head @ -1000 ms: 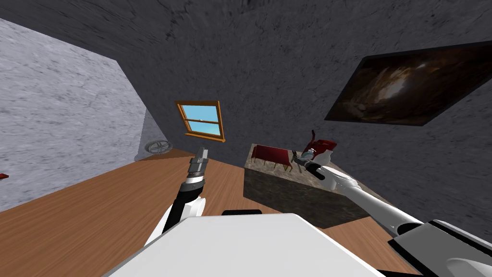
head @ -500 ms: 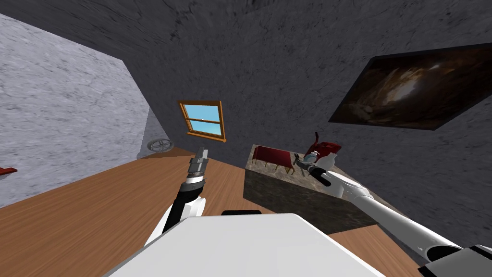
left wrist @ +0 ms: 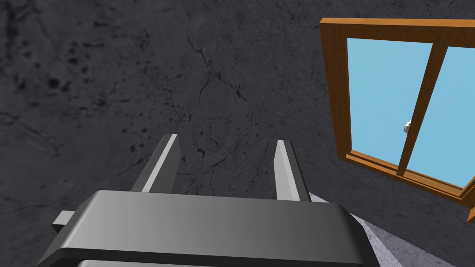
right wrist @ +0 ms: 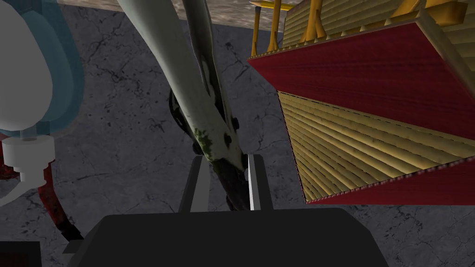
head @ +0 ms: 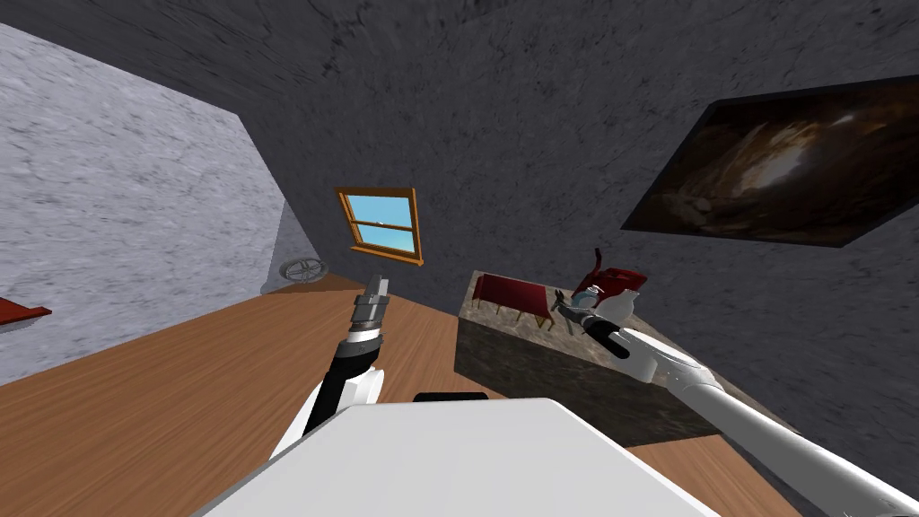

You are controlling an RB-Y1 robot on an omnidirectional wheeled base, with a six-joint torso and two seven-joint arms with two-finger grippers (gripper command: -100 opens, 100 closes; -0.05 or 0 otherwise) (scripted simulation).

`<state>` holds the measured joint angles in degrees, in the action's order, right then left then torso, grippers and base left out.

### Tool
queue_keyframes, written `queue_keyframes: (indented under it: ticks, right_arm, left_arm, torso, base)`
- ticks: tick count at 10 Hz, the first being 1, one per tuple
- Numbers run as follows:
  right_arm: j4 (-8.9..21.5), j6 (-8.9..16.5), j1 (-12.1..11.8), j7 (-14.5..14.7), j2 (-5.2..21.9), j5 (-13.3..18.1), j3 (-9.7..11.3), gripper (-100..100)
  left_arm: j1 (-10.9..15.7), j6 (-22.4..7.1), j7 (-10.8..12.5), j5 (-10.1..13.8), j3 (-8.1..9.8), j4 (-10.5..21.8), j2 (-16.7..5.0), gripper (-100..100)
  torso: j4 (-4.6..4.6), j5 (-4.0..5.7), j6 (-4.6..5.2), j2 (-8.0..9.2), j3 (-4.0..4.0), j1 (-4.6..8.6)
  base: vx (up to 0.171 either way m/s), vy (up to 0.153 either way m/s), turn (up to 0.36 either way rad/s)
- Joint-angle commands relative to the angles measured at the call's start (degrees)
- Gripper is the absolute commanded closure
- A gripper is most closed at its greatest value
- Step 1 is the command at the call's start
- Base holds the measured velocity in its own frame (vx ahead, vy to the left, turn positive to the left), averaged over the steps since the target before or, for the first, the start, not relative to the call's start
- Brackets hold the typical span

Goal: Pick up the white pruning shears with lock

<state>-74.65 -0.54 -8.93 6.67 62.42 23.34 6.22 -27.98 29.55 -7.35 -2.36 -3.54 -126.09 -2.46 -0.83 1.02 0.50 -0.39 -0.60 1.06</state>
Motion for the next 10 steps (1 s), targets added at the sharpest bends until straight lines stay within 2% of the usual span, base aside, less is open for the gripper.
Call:
queue_keyframes:
  ticks: [1,2,3,4,5,6,7,8,9,10]
  right_arm:
    - [-2.9,0.8,-2.9,0.4,0.0,-0.3,-2.2,100]
    - [-3.5,0.8,-4.7,0.4,0.0,-0.3,-2.2,100]
    - [-6.9,2.2,-7.1,1.2,0.0,-0.8,-5.1,100]
    - [-8.3,2.2,-9.0,1.2,0.0,-0.8,-5.9,100]
    - [-8.3,2.2,-10.4,1.2,0.0,-0.8,-5.9,100]
    - [-11.5,3.6,-12.9,2.0,-0.1,-1.4,-9.1,100]
    - [-13.1,3.6,-15.1,2.0,-0.1,-1.4,-9.7,100]
    - [-13.1,3.6,-16.2,2.0,-0.1,-1.4,-9.7,100]
    - [-15.7,5.0,-18.3,2.8,-0.2,-1.9,-12.5,100]
    - [-17.3,5.0,-19.7,2.8,-0.2,-1.9,-13.5,100]
  left_arm:
    - [0.0,0.0,0.0,0.0,0.0,0.0,0.0,0]
    - [0.0,0.0,0.0,0.0,0.0,0.0,0.0,0]
    - [0.0,0.0,0.0,0.0,0.0,0.0,0.0,0]
    - [0.0,0.0,0.0,0.0,0.0,0.0,0.0,0]
    - [0.0,0.0,0.0,0.0,0.0,0.0,0.0,0]
    - [0.0,0.0,0.0,0.0,0.0,0.0,0.0,0]
    - [0.0,0.0,0.0,0.0,0.0,0.0,0.0,0]
    - [0.0,0.0,0.0,0.0,0.0,0.0,0.0,0]
    - [0.0,0.0,0.0,0.0,0.0,0.0,0.0,0]
    - [0.0,0.0,0.0,0.0,0.0,0.0,0.0,0]
  torso:
    - [0.0,0.0,0.0,0.0,0.0,0.0]
    - [-0.01,0.02,0.02,-0.03,-0.02,0.02]
    - [-0.04,0.06,0.08,0.02,-0.01,0.03]
    - [0.01,0.0,0.01,-0.03,-0.01,0.05]
    - [-0.01,0.03,0.03,-0.05,-0.03,0.06]
    - [-0.03,0.07,0.09,0.02,-0.01,0.06]
    - [0.02,0.01,0.02,-0.01,0.0,0.05]
    - [-0.01,0.04,0.04,-0.03,-0.02,0.06]
    - [-0.02,0.06,0.08,0.01,-0.01,0.06]
    - [0.02,0.02,0.0,-0.04,-0.01,0.06]
  base:
    - [0.041,-0.019,0.046]
    - [0.024,-0.011,0.003]
    - [0.037,-0.016,0.046]
    - [0.043,-0.022,0.053]
    - [0.024,-0.013,0.02]
    - [0.033,-0.016,0.064]
    - [0.044,-0.021,0.041]
    - [0.025,-0.011,0.003]
    - [0.039,-0.018,0.062]
    - [0.042,-0.021,0.053]
